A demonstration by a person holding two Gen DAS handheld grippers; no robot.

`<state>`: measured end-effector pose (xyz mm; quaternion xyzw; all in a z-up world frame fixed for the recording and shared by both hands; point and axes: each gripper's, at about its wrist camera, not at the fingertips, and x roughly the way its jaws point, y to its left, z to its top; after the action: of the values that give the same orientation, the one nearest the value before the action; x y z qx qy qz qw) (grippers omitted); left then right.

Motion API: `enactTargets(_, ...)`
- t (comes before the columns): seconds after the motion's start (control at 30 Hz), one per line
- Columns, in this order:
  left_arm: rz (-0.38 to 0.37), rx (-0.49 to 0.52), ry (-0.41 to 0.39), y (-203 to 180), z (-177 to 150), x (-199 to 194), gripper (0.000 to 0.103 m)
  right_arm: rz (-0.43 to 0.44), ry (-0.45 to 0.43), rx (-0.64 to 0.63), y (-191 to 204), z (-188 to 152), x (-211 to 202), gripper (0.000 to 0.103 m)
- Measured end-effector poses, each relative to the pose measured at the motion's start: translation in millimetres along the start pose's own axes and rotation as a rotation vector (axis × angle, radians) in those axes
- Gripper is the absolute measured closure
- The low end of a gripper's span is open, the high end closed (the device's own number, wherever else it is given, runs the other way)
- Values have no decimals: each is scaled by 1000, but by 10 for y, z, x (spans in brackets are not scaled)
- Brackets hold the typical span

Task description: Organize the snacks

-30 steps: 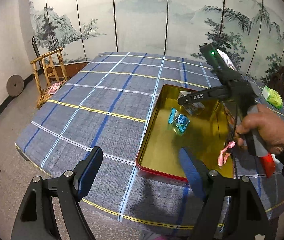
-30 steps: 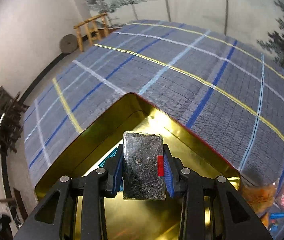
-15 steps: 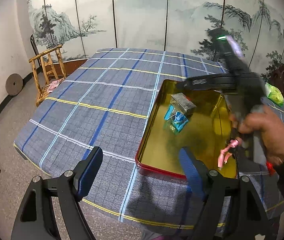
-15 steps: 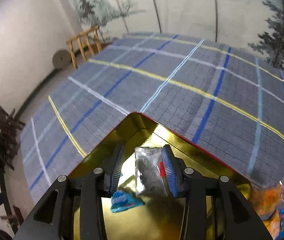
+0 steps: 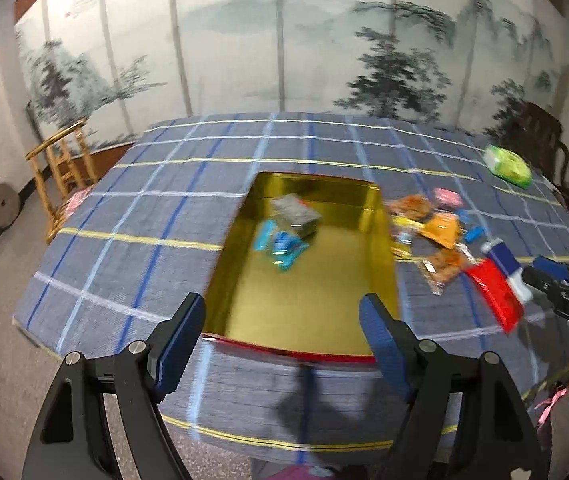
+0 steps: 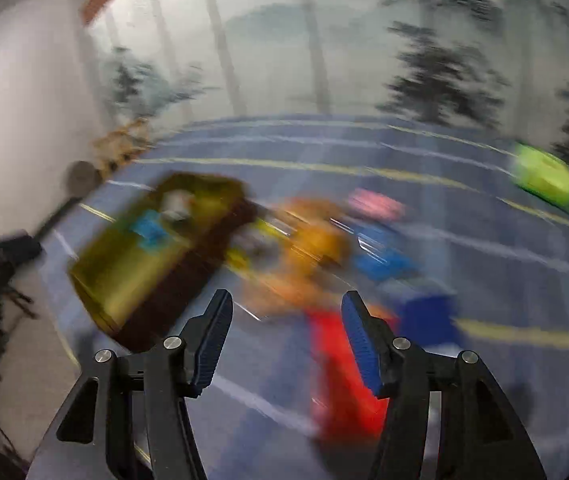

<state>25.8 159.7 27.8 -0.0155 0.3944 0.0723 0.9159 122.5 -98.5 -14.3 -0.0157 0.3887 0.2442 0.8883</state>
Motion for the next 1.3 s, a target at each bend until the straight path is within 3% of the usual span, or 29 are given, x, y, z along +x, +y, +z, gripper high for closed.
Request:
enactTargets(0.13, -102, 74, 14, -347, 38, 20, 27, -149, 16, 97, -625, -351, -314, 41)
enactTargets(0.23, -186, 182, 15, -693, 74, 61, 27, -195, 8, 149, -955, -490, -403, 39)
enactTargets(0.33, -300, 326, 42, -1048, 119, 186, 26, -202, 3, 184, -1139, -579, -413, 36)
enactTargets(0.5, -362, 516, 95, -1526, 212, 550, 26, -174, 0, 185, -1193, -643, -329, 36)
enactTargets(0.53, -353, 549, 115, -1621, 238, 648, 27, -169, -1, 184, -1200, -658, -316, 36)
enactTargets(0.63, -457, 644, 231, -1851, 305, 948, 26, -145, -12, 197, -1245, -683, -271, 35)
enactTargets(0.77, -456, 717, 298, -2016, 403, 1302, 29, -113, -20, 218, -1293, -707, -223, 35)
enactTargets(0.83, -455, 731, 330, -2031, 438, 1422, 37, -97, -21, 228, -1311, -736, -203, 35)
enactTargets(1.07, -405, 765, 403, -2067, 454, 1819, 40, -56, -41, 251, -1363, -771, -172, 32)
enactTargets(1.3, -448, 726, 432, -2024, 495, 1923, 68, -28, -59, 268, -1403, -779, -171, 28)
